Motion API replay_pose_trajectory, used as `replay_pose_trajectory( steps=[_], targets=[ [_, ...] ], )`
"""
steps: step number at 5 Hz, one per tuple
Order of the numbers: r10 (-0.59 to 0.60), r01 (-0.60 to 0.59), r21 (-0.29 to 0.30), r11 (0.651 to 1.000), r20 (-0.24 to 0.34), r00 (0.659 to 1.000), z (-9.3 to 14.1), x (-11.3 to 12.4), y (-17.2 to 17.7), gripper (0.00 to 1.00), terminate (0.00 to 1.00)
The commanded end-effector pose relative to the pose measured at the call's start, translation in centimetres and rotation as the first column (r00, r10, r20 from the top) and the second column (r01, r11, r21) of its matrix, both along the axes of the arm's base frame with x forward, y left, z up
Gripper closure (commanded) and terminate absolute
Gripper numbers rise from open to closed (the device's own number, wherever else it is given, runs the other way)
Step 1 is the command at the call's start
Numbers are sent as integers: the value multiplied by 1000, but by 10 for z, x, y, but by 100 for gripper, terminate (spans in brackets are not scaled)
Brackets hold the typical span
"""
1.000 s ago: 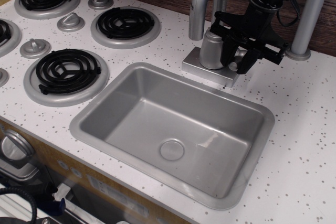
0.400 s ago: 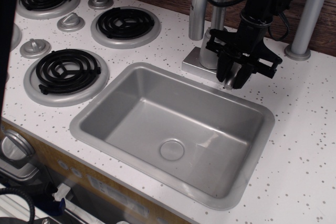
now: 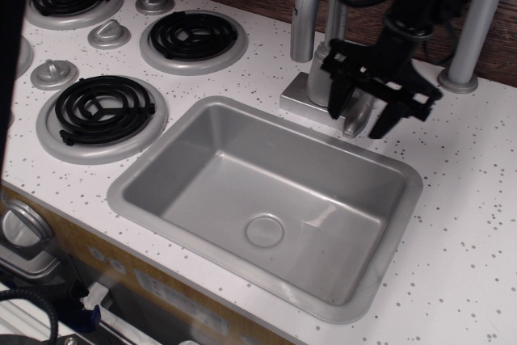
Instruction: Lever vertical to front
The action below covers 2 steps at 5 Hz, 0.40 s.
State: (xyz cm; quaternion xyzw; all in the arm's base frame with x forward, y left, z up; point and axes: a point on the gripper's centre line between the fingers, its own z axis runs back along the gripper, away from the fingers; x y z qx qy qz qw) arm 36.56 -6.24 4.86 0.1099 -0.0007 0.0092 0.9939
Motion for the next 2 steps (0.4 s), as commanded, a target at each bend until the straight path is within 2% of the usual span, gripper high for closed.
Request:
replay_pose_trajectory(
  steps=[1,2],
  targets=[
    [26,-26,1,1000,102,994,44,0,5,0,0],
    [22,-22,0,1000,113,993,44,-3,6,0,100]
  ],
)
